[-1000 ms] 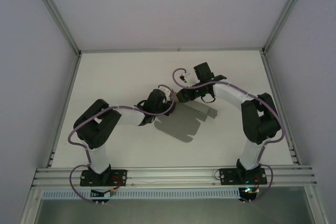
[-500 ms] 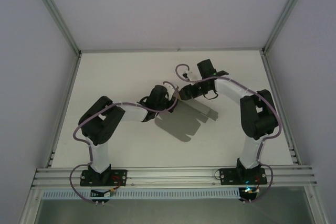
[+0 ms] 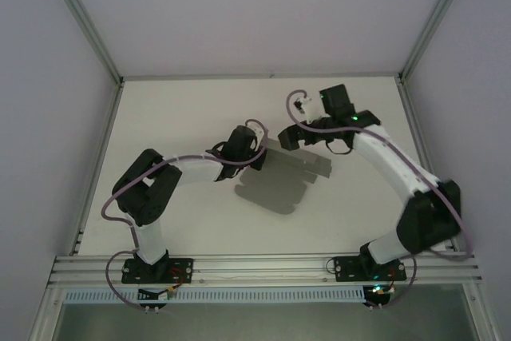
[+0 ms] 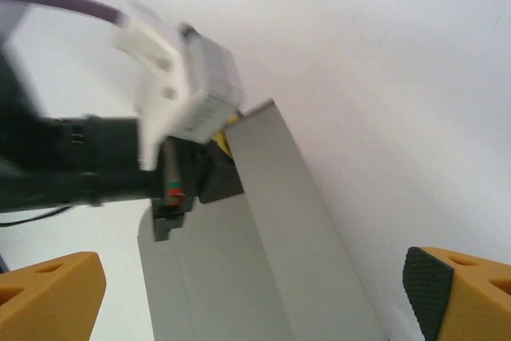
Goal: Assemble paper box
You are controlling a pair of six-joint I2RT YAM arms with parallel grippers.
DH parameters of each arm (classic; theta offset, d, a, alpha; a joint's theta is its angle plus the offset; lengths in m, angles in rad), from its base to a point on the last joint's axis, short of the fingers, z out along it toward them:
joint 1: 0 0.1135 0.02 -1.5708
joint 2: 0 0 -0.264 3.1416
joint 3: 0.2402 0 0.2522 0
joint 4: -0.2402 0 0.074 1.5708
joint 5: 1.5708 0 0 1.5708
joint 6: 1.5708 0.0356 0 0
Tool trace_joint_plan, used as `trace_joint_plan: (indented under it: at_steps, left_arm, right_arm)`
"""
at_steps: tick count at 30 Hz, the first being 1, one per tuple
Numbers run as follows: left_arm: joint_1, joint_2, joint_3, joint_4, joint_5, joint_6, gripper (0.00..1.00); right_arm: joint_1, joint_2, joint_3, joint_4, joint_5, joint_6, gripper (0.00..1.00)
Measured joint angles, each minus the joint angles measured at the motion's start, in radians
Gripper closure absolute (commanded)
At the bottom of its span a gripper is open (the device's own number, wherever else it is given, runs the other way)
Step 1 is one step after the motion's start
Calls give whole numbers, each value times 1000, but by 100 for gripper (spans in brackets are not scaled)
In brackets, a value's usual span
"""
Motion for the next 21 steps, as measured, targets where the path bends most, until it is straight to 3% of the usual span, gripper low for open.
trace_joint_plan:
  at_steps: [5, 11, 21]
  left_arm:
    - [39, -25, 50, -183, 119, -43, 100]
    - [85, -18, 121, -353, 206, -43, 100]
    - [102, 29, 191, -439, 284, -6, 100]
  right_arm:
    - [-3, -154, -122, -7, 39, 0, 1]
    - [-3, -166, -254, -20, 83, 7, 6]
    - [-3, -190, -312, 85, 166, -84, 12]
